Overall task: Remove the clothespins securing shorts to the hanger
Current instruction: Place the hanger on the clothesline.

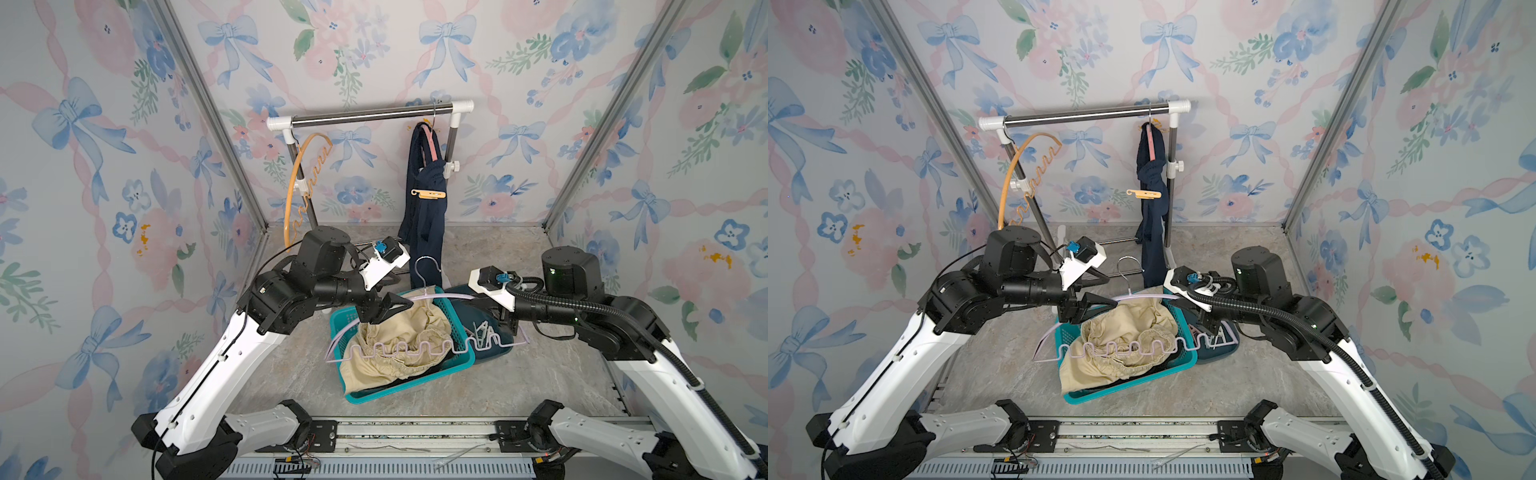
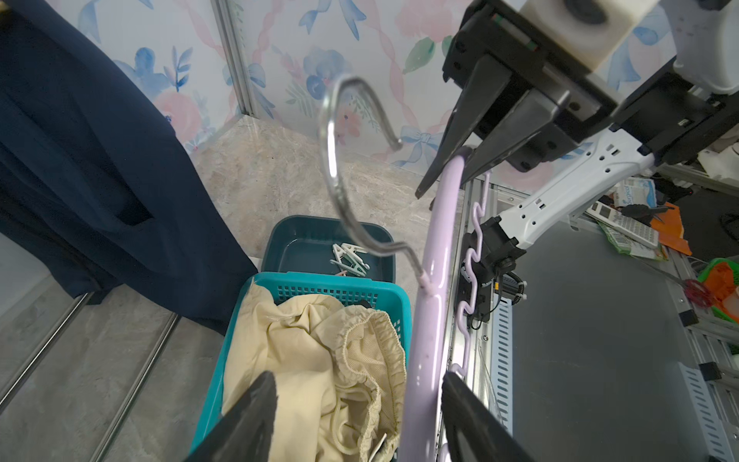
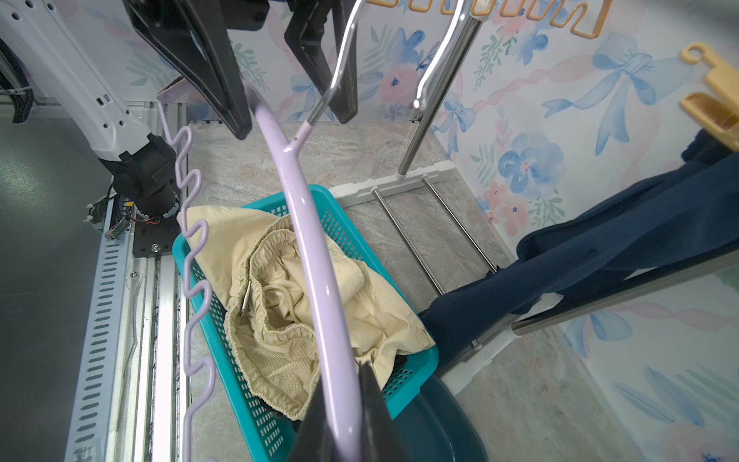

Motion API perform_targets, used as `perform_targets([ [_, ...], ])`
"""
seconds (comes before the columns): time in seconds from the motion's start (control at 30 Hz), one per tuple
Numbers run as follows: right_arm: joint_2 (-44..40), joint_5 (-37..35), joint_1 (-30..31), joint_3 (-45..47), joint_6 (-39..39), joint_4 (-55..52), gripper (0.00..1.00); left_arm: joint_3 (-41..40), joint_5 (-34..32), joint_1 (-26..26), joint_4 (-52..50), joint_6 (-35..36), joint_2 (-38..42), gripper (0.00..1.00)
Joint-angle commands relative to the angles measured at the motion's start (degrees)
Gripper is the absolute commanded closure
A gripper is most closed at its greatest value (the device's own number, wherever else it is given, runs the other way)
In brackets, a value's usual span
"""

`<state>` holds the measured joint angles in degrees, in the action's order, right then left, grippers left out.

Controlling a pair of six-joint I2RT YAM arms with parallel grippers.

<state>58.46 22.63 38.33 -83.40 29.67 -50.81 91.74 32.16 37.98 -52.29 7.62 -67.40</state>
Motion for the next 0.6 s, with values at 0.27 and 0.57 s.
perform_targets([
  [0.27,-0.3,2.1,1.0,-0.1,0.4,3.7,1.00,-4.1,9.0,-0.9,-1.6,0.0,2.1,0.50],
  [0.57,0.0,0.9,1.9,0.6,0.5,3.9,1.00,-3.5,11.3,-0.9,-1.5,-0.1,0.4,0.74],
])
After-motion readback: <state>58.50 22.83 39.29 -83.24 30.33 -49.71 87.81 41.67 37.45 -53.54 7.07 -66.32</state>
